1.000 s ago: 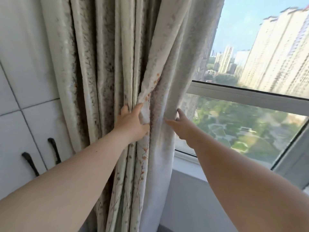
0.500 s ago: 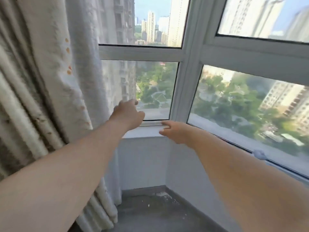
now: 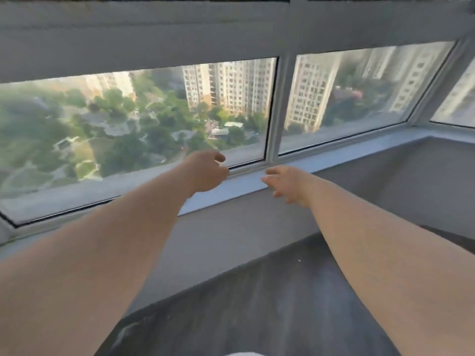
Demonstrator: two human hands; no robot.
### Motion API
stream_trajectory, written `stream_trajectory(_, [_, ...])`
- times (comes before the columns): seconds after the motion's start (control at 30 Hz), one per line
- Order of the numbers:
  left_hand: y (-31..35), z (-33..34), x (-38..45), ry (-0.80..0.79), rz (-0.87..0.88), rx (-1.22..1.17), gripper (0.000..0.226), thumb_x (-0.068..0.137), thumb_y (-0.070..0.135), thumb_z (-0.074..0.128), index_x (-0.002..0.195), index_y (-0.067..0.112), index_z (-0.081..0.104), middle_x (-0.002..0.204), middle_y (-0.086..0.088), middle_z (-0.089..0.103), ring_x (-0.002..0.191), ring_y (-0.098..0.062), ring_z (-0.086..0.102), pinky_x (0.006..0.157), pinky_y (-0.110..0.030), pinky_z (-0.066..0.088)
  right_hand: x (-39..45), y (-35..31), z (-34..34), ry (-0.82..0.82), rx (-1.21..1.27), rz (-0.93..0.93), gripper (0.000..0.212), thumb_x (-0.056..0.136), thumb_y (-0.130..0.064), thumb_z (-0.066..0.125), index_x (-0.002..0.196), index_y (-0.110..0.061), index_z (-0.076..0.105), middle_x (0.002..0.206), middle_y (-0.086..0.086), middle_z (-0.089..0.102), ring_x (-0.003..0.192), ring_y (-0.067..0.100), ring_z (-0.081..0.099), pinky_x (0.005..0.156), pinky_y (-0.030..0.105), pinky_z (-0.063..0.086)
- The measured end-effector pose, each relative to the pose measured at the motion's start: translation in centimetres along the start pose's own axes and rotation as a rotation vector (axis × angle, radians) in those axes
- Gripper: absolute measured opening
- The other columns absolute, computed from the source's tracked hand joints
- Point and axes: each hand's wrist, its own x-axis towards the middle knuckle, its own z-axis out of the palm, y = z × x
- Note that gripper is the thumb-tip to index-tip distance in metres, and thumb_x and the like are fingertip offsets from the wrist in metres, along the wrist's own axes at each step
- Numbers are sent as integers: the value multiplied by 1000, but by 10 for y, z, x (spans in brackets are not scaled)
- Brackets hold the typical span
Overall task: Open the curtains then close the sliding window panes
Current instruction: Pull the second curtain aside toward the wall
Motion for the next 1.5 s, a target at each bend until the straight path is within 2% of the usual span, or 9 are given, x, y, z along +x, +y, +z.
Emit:
stream_trajectory(0.17, [68,67,51,-213,230,94,42,86,27,52,128,19,49,125,-1,54,104,-20,53,86,-26,40,3,72,-42,122,191,198,48,92,-39,47,138,-28,42,121,-2,55,100,20,60,82,36,45])
stream_trajectory(0.33, [113,99,106,-360,362,98,41,87,29,50,128,24,48,126,2,54,109,-21,51,92,-32,43,3,107,-79,268,209,315,50,90,-42,49,138,-28,42,118,-2,57,101,21,61,90,42,48])
stream_trajectory(0.53, [183,147,158,-467,564,148,42,85,30,52,126,24,51,130,-2,53,112,-24,50,91,-30,42,-11,148,-120,406,178,443,52,91,-43,49,140,-27,41,137,-2,50,116,22,55,98,39,44])
stream_trajectory(0.7, [263,221,149,-608,723,135,40,84,32,53,123,25,54,127,-3,56,104,-20,54,87,-26,42,-56,209,-152,459,149,580,52,92,-44,47,141,-29,39,141,-1,48,122,18,49,93,29,33])
stream_trajectory(0.9, [387,322,116,-704,971,175,39,84,31,53,122,23,55,124,1,59,111,-19,53,85,-19,36,-113,328,-222,667,309,740,52,88,-46,50,138,-33,41,130,-1,54,106,23,60,92,42,49])
stream_trajectory(1.07, [488,376,119,-701,993,179,42,86,33,53,127,22,51,126,0,57,112,-20,53,88,-23,35,-144,408,-306,743,383,770,54,86,-48,50,138,-34,42,127,-3,55,102,27,61,93,44,49])
stream_trajectory(1.23, [552,423,137,-711,941,194,43,87,33,51,129,23,49,128,-1,55,111,-21,53,88,-26,36,-147,468,-374,910,476,700,49,91,-39,52,137,-26,44,133,-1,53,110,20,55,81,31,46])
stream_trajectory(1.4, [607,475,167,-744,882,194,43,88,33,51,130,24,48,130,-1,54,113,-23,51,95,-33,40,-127,522,-412,891,482,686,50,90,-36,55,138,-24,44,138,0,49,99,16,49,93,32,40])
stream_trajectory(1.5, [641,513,190,-768,889,174,43,87,33,52,130,25,47,131,-1,53,113,-23,51,95,-33,39,-113,554,-444,911,475,709,52,91,-37,55,139,-24,43,140,1,47,111,18,50,93,29,37])
